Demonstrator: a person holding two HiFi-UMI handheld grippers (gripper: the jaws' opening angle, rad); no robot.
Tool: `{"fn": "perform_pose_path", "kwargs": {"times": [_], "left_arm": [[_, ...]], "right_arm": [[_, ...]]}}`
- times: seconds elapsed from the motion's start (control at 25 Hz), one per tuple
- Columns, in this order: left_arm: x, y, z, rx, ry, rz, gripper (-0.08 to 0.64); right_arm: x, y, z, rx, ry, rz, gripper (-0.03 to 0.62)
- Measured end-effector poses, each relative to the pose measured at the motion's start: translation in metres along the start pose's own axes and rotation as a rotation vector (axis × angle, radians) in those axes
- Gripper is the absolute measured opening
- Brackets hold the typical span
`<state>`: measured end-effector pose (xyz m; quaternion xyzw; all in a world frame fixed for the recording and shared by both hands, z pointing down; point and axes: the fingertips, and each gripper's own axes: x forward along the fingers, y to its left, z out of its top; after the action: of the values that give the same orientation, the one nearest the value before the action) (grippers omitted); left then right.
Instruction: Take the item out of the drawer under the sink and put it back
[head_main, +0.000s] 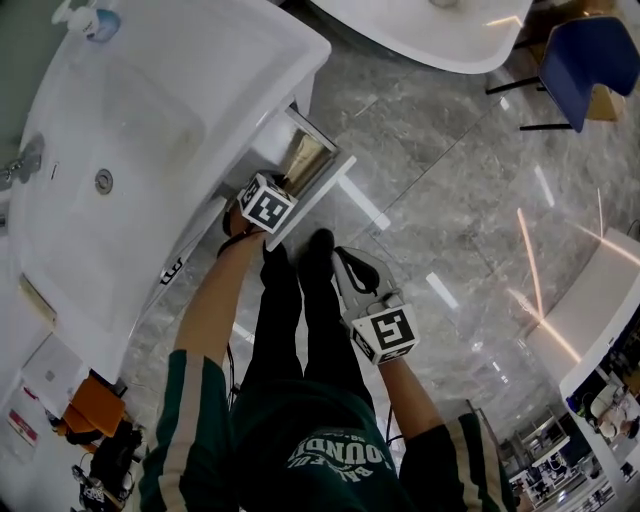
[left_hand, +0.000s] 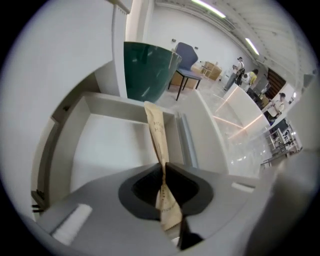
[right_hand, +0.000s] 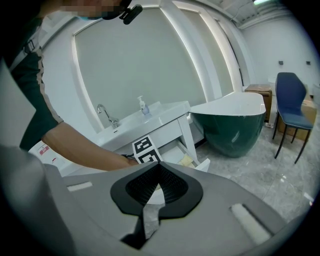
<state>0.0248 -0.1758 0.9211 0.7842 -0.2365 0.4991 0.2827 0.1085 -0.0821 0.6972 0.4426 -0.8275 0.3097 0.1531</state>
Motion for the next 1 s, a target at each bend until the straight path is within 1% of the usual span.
{"fn": "perform_pose_path", "kwargs": {"times": [0.16, 0.32, 0.4, 0.52, 0.72, 0.84, 1.0], "left_arm": [[-0.031, -0.014, 0.008, 0.037, -0.037, 0.005, 0.075], [-0.065, -0.032, 0.015, 0.049, -0.078, -0.005, 0.075], [-0.084, -0.043, 0.015, 0.044, -0.098, -0.01, 0.075], [-0.116, -0.062, 0.013, 0.01, -0.139, -0.013, 0.075], [-0.181, -0.074, 0.022, -0.034, -0.248, 0.023, 0.075], [-0.221, -0.084, 0.029, -0.036, -0.314, 0.027, 0.075], [-0.277, -0.082, 0.042, -0.036, -0.406, 0.056, 0.075]], "right_arm": [[-0.003, 0.001, 0.014, -0.005, -0.029, -0.011, 0.002], [-0.009, 0.006, 0.032, -0.025, -0.052, -0.02, 0.002], [-0.014, 0.01, 0.042, -0.036, -0.063, -0.026, 0.002], [-0.024, 0.014, 0.057, -0.049, -0.08, -0.04, 0.002], [-0.038, 0.022, 0.094, -0.083, -0.134, -0.041, 0.002], [-0.054, 0.031, 0.115, -0.1, -0.158, -0.052, 0.002], [-0.067, 0.05, 0.149, -0.137, -0.198, -0.049, 0.002]]}}
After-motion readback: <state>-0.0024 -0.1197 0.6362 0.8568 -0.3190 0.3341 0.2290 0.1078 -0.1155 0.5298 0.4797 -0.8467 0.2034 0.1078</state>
